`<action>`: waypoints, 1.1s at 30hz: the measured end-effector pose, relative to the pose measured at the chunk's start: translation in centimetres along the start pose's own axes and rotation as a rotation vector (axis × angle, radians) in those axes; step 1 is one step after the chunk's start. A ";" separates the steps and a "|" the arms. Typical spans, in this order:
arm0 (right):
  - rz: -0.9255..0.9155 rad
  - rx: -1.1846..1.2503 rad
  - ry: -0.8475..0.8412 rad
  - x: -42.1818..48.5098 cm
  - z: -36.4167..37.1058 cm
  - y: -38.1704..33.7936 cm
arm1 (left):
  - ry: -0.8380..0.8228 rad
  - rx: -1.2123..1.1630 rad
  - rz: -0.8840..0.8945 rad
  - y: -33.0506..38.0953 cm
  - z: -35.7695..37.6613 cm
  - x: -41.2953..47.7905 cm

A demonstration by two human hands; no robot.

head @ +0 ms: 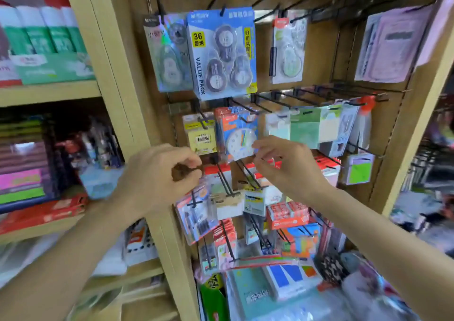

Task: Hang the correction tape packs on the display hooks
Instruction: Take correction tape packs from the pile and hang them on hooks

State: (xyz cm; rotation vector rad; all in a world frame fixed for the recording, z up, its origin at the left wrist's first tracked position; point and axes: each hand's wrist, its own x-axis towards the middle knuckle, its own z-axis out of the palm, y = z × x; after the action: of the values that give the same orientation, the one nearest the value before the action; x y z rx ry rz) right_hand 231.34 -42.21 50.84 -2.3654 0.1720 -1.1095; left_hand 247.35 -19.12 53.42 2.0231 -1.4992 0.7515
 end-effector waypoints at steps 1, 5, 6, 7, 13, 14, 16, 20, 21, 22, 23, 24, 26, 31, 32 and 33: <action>-0.003 -0.040 -0.028 -1.6 0.1 0.8 | -0.038 -0.023 -0.013 0.1 1.2 -1.6; 0.040 -0.156 -0.162 -8.3 1.2 4.0 | -0.195 -0.085 -0.146 0.4 6.7 -7.7; 0.060 -0.176 -0.189 -9.9 1.5 4.8 | -0.252 -0.105 -0.175 0.5 8.4 -9.3; 0.086 -0.195 -0.222 -11.6 2.0 5.8 | -0.315 -0.128 -0.203 0.8 9.9 -10.9; 0.368 -0.277 -0.472 -21.4 4.4 11.9 | -0.649 -0.223 -0.444 3.9 18.7 -19.9; 0.435 -0.273 -0.506 -23.0 4.8 12.9 | -0.698 -0.264 -0.484 4.5 20.0 -21.3; 0.560 -0.246 -0.569 -26.2 5.6 14.7 | -0.792 -0.329 -0.550 6.0 22.5 -23.9; 0.800 -0.241 -0.680 -32.7 7.0 17.3 | -0.943 -0.430 -0.696 9.4 27.3 -28.5; 0.841 -0.235 -0.704 -34.5 7.4 17.8 | -0.968 -0.459 -0.730 10.3 28.4 -29.6; 0.881 -0.228 -0.734 -36.1 7.8 18.3 | -0.995 -0.493 -0.773 11.4 29.5 -30.6; 0.923 -0.216 -0.764 -37.7 8.2 18.7 | -1.036 -0.512 -0.814 12.5 30.5 -31.5; 0.978 -0.205 -0.801 -39.4 8.5 19.1 | -1.082 -0.517 -0.843 13.7 31.3 -32.3; 1.076 -0.177 -0.855 -42.7 9.1 19.8 | -1.171 -0.515 -0.883 15.8 33.2 -34.4; 1.278 -0.120 -0.886 -51.2 9.9 22.4 | -1.383 -0.545 -0.957 20.2 38.0 -39.6; 1.345 -0.099 -0.882 -52.9 9.8 23.1 | -1.414 -0.550 -0.960 21.0 38.9 -40.4; 1.417 -0.081 -0.875 -54.5 9.7 24.0 | -1.441 -0.555 -0.960 21.7 39.8 -41.1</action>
State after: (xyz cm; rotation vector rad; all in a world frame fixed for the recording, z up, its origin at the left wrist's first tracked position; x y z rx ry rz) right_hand 205.18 -41.33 -3.49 -1.7883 1.2656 0.5727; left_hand 221.94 -24.04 -2.07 2.3543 -0.7490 -1.5753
